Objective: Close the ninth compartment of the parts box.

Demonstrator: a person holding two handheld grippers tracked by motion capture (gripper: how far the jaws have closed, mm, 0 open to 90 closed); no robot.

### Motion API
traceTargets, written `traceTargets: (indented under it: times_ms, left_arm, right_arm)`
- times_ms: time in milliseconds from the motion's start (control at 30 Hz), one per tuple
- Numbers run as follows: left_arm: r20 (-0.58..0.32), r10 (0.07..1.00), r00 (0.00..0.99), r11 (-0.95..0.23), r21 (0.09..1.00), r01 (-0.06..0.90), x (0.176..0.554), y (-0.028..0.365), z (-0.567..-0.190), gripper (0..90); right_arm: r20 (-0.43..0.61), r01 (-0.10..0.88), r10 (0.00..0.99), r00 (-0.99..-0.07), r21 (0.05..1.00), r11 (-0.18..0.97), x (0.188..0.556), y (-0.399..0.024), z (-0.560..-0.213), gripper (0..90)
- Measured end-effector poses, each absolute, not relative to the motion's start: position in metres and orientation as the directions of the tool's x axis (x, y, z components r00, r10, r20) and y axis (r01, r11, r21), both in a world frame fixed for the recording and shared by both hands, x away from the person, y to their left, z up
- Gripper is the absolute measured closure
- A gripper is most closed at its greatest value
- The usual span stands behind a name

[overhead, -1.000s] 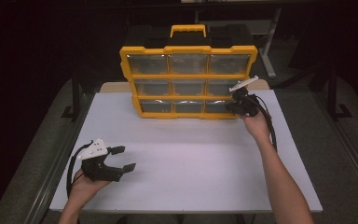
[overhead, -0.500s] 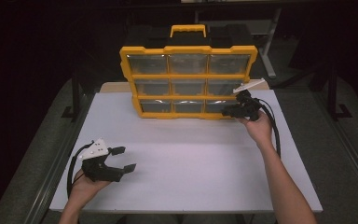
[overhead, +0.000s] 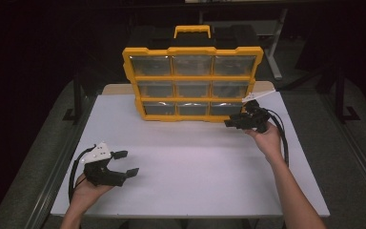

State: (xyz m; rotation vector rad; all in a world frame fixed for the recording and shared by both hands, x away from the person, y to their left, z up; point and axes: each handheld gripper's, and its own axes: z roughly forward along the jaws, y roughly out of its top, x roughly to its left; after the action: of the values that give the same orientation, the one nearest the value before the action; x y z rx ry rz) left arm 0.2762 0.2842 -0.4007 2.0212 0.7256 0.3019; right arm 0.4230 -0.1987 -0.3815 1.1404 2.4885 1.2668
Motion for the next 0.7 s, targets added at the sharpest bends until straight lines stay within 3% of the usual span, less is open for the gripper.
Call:
traceTargets:
  times_ms: [700]
  left_arm:
    - [-0.083,0.610,0.788,-0.393,0.832,0.392,0.278,0.286,-0.407,19.8]
  right_arm:
    - [0.239,0.547,0.645,-0.726,0.770,0.330,0.390,-0.209,-0.380,45.6]
